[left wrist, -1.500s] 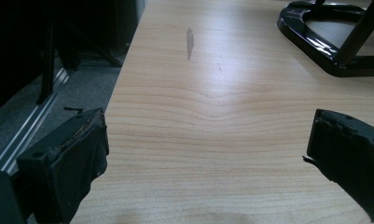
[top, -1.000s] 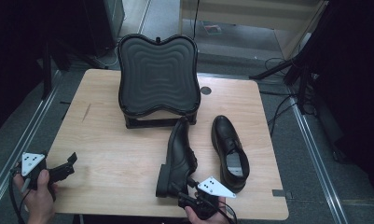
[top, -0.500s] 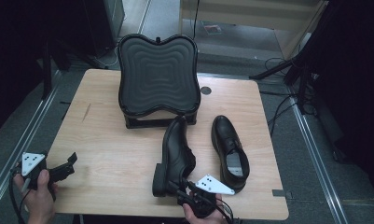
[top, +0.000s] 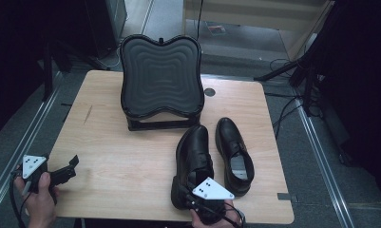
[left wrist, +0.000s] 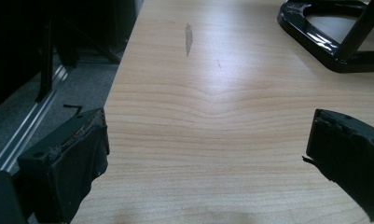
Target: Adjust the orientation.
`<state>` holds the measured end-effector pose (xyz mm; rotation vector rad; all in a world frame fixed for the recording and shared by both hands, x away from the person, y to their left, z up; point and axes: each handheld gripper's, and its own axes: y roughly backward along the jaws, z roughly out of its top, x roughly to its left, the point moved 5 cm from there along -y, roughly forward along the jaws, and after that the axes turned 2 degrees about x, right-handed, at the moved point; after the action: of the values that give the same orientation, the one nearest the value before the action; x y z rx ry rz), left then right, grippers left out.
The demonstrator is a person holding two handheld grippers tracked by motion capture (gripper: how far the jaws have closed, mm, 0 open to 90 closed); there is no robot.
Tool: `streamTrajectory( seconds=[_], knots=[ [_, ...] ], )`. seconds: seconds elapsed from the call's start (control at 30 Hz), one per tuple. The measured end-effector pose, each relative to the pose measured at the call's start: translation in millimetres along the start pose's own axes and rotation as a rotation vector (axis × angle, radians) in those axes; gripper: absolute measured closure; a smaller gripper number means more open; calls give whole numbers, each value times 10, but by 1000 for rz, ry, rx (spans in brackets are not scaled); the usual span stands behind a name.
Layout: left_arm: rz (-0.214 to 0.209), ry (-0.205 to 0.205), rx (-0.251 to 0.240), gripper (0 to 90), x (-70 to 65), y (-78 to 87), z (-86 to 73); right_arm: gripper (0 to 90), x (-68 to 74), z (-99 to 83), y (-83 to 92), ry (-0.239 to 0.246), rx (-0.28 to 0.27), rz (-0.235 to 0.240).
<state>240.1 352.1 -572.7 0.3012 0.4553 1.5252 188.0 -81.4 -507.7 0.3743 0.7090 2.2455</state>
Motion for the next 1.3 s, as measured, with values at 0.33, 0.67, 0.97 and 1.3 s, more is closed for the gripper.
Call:
streamTrajectory(
  seconds=[0.33, 0.67, 0.97, 1.3],
  knots=[
    [-2, 1, 2, 0, -2, -1, -1, 555, 147, 40, -12, 78, -125, -10],
    [-4, 0, 2, 0, -2, 0, -1, 539, -52, 101, 233, 19, -267, -31],
    [-3, -2, 1, 0, -3, 1, -1, 496, -634, 124, 518, -72, -356, -187],
    [-1, -3, 0, 0, -6, 0, -1, 419, -1395, -85, 704, -156, -316, -401]
  ],
)
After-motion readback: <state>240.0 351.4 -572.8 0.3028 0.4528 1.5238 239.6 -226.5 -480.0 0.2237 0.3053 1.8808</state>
